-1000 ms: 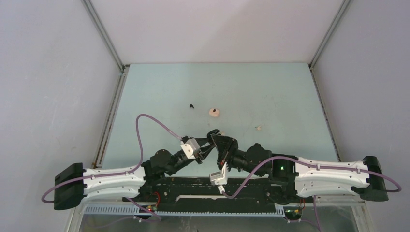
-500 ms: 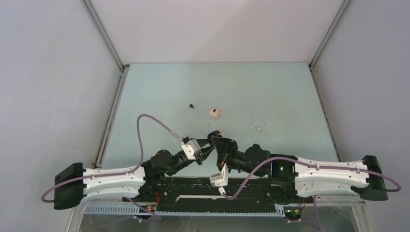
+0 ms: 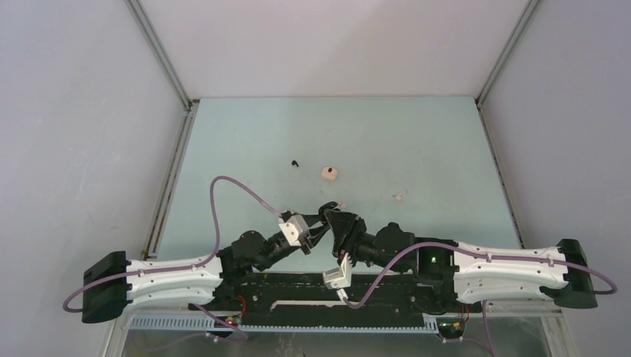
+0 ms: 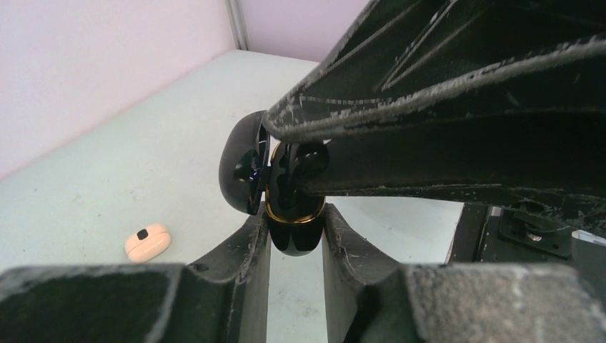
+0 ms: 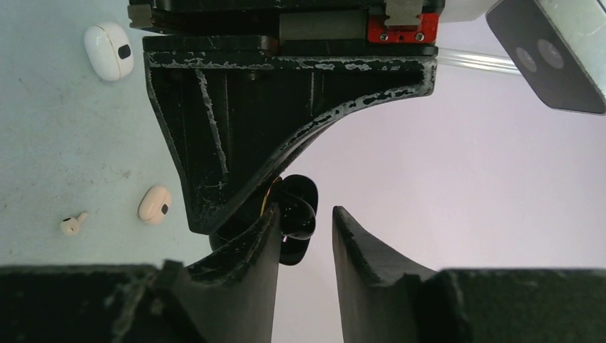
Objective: Insert the wireless bluetooth earbuds into the charging case
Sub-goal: Place the earbud in the charging case, then adjust the earbud with the charging case.
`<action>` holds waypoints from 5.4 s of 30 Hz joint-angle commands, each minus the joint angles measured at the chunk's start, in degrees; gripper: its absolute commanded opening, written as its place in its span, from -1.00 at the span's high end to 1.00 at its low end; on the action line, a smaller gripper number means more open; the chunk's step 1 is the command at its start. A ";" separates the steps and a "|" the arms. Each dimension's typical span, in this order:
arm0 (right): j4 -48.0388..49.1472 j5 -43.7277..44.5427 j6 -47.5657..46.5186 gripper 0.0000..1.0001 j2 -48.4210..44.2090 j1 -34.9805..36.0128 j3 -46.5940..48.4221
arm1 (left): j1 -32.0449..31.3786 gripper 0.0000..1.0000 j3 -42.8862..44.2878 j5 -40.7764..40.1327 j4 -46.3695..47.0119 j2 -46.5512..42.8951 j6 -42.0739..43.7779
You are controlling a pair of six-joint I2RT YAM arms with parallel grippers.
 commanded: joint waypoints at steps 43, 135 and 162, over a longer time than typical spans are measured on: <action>-40.68 -11.74 20.86 -0.04 12.95 -5.07 28.17 | -2.08 0.93 -1.03 0.19 2.08 -3.12 4.11; -59.15 -26.53 26.99 0.51 22.85 -11.69 42.56 | -2.15 0.91 0.20 5.41 -0.59 -1.71 1.46; -59.53 -29.84 31.50 0.73 23.45 -13.53 42.79 | -2.17 0.90 0.91 5.25 -1.81 -0.07 1.85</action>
